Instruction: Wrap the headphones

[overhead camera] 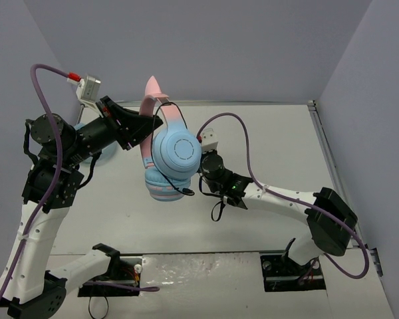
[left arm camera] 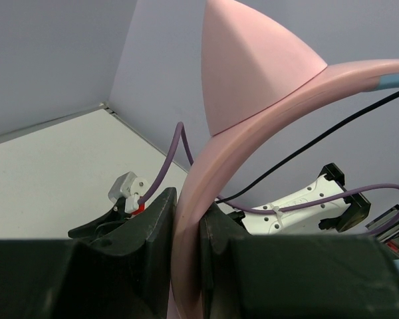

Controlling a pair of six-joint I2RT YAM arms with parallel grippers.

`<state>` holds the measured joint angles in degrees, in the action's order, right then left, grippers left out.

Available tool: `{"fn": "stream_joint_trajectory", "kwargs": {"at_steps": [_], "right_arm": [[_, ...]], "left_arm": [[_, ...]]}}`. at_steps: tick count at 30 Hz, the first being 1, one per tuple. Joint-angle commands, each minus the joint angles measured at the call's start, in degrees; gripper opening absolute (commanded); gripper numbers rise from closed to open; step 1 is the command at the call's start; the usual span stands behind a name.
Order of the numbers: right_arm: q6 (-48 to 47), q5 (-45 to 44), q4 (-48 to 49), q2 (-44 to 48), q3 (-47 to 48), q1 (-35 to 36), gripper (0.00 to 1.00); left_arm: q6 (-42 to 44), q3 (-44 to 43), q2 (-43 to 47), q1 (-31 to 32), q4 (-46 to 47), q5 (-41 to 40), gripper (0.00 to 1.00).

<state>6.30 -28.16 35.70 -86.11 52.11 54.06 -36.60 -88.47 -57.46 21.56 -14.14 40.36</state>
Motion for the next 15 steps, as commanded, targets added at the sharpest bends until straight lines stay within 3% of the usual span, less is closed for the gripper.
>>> {"fn": "stream_joint_trajectory", "kwargs": {"at_steps": [1, 3, 15], "right_arm": [[0.17, -3.8, 11.45, -0.84, -1.37, 0.18, 0.12], [0.68, -4.27, 11.85, -1.12, -1.83, 0.24, 0.0], [4.6, -3.67, 10.23, -1.16, -4.38, 2.07, 0.0]], "left_arm": [[-1.46, -4.54, 0.26, -0.47, 5.19, 0.95, 0.0], [-1.46, -4.69, 0.32, -0.47, 5.36, 0.95, 0.0], [-3.41, -3.32, -0.72, -0.44, 10.14, -0.22, 0.0]]}}
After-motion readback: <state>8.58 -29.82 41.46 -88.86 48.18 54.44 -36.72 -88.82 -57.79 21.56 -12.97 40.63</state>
